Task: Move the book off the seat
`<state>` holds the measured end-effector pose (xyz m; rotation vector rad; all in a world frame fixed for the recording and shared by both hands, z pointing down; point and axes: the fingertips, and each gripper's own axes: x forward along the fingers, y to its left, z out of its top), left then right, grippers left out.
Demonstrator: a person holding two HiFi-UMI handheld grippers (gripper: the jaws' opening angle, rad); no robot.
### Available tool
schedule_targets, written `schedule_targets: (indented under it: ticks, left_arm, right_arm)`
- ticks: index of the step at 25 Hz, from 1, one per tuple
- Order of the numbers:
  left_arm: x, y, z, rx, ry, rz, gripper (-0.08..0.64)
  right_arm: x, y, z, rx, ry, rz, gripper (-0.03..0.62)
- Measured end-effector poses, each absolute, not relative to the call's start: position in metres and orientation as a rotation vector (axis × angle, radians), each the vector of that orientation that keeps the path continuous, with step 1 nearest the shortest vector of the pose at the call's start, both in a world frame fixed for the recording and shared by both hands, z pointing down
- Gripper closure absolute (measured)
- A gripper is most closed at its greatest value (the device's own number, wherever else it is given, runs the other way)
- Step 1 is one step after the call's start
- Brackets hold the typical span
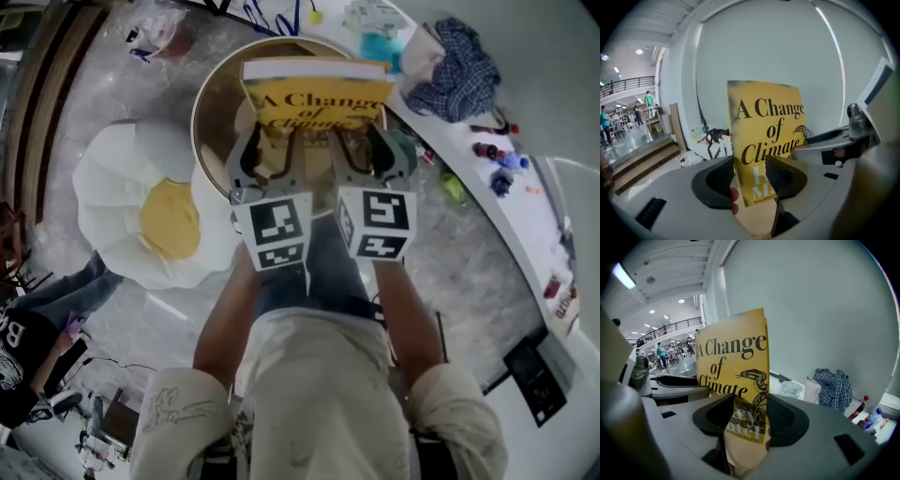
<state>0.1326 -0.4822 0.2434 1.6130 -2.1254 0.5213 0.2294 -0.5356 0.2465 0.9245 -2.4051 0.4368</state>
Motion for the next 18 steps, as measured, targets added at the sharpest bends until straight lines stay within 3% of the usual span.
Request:
schedule_targets:
  ticks: [18]
  left_arm:
    - [0.103, -0.447, 0.471, 1.457, -1.888, 0.633, 0.344]
  right_arm:
    - [0.198, -0.503, 0.479, 0.727, -2.159, 0.649, 0.368]
